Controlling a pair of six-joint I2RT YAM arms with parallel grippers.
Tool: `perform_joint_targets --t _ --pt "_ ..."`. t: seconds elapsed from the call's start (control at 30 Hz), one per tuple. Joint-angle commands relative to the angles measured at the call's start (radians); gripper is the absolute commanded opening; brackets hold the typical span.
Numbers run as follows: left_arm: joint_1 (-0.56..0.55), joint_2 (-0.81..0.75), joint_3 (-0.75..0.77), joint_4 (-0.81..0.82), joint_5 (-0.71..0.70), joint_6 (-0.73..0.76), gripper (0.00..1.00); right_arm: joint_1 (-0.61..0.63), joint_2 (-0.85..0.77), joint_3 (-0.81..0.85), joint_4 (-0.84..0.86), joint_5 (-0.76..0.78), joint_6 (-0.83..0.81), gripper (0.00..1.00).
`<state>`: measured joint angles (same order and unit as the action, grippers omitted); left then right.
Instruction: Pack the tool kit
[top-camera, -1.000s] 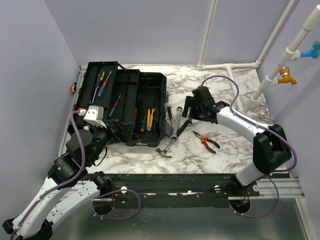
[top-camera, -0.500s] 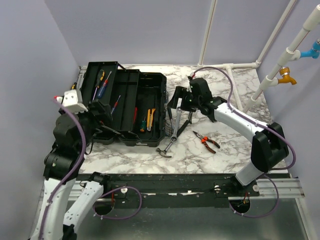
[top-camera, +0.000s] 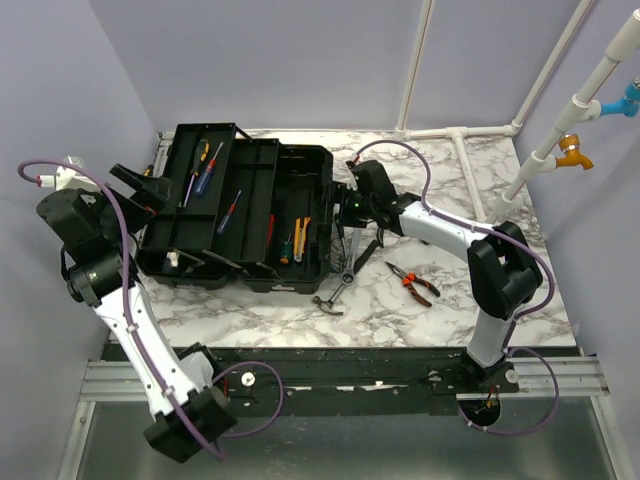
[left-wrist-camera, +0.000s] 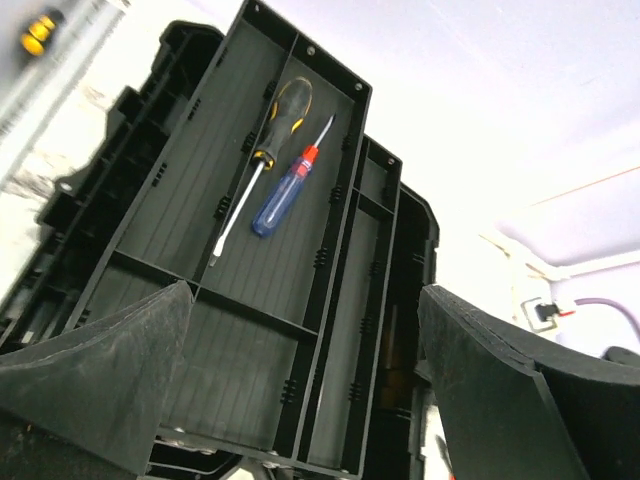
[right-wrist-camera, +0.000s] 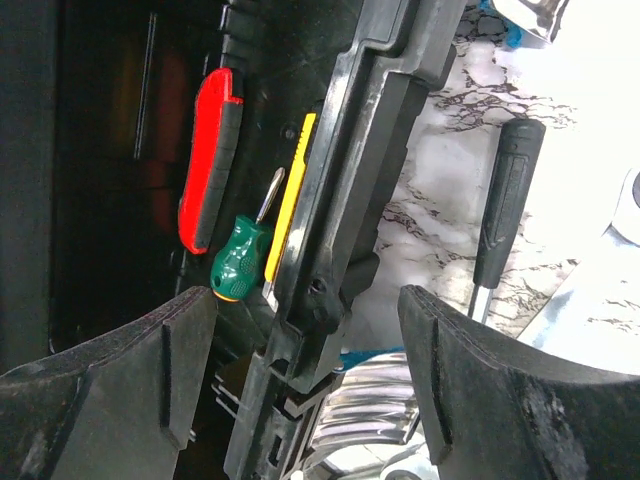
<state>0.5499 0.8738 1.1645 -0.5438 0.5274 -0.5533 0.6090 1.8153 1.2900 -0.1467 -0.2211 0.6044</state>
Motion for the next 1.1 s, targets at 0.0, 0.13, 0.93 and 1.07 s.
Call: perform_joint_targets --t 0.0,0.13,0.93,1.07 --pt "0.144 0.057 -0.082 0.115 0.364 -0.137 0.98 0.006 0.022 0.005 0.060 -0.019 -0.007 0.79" --pt "0.182 0.036 -0.123 0.161 0.361 -0.183 0.98 0.006 0.041 -0.011 0.087 -0.025 0.004 0.70" --pt "0.203 0.037 -0.077 0.039 0.169 -0.126 0.98 -0.170 -0.015 0.006 -0.038 0.129 -0.039 0.01" --pt "0.241 0.072 -0.077 0.041 0.105 -0.132 0.98 -0.175 -0.024 -0.014 -0.021 0.127 -0.035 0.01"
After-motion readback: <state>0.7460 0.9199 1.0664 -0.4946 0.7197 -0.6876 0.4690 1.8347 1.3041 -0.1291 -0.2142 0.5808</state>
